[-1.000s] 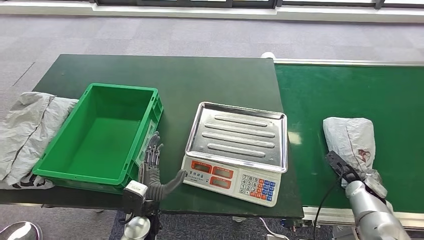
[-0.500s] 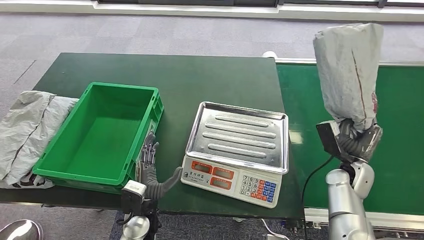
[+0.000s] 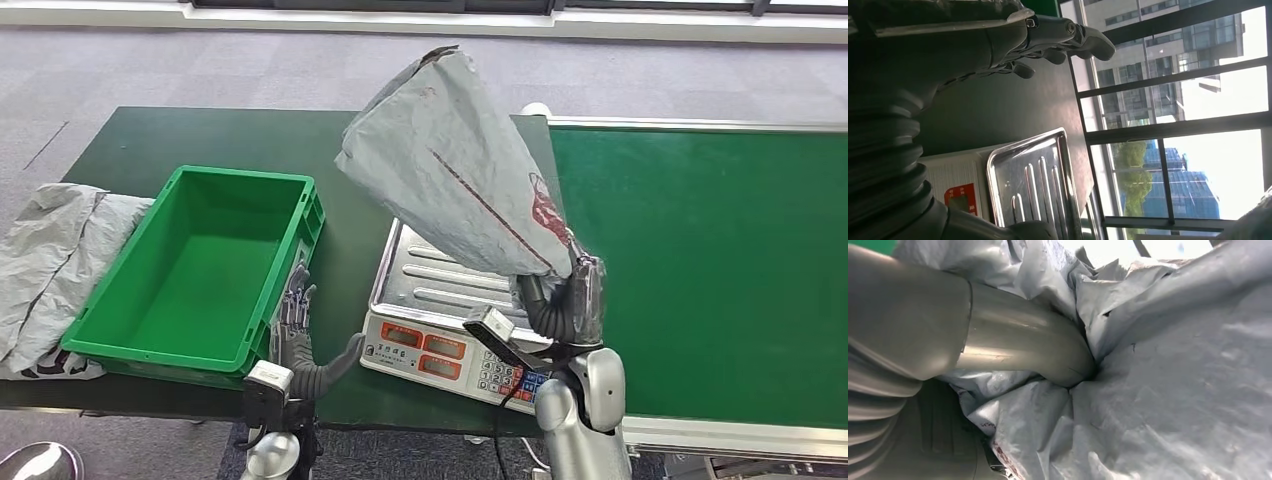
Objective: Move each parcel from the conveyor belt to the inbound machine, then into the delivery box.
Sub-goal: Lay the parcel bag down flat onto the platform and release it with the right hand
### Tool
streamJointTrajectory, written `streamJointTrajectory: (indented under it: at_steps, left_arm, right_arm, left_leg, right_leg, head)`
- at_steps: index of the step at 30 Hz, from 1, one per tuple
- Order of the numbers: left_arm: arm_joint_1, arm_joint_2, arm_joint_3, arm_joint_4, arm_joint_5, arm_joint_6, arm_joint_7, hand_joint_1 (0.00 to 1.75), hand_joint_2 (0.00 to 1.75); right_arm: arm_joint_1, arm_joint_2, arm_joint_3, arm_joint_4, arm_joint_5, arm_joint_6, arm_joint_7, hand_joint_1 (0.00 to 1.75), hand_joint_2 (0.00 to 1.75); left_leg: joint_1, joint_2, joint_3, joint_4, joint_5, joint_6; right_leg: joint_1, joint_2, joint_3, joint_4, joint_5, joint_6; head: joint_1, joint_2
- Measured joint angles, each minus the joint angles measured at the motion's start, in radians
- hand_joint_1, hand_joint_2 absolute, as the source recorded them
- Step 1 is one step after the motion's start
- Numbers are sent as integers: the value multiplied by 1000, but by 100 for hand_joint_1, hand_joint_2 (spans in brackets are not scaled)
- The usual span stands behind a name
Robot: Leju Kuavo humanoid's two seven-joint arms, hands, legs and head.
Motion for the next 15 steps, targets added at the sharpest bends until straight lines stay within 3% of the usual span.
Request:
streamJointTrajectory:
  at_steps: [1, 6, 15]
  left_arm:
    - [0, 0, 0, 0, 0, 2, 0, 0, 175]
    - [0, 0, 0, 0, 0, 18, 0, 0, 175]
    - [0, 2, 0, 0, 0, 22, 0, 0, 175]
  right_arm:
    - [-3, -1, 22, 13, 4, 30, 37, 0, 175]
    - [-28, -20, 112, 99, 0, 120, 192, 0, 175]
    - [-45, -54, 164, 162, -32, 137, 236, 0, 175]
  left_leg:
    - [0, 0, 0, 0, 0, 0]
    - [0, -1, 0, 0, 0, 0]
    - [0, -1, 0, 0, 0, 0]
  right_leg:
    - [0, 0, 0, 0, 0, 0]
    - [0, -1, 0, 0, 0, 0]
    - [0, -1, 0, 0, 0, 0]
  head:
    - [0, 0]
    - [0, 0]
    - [0, 0]
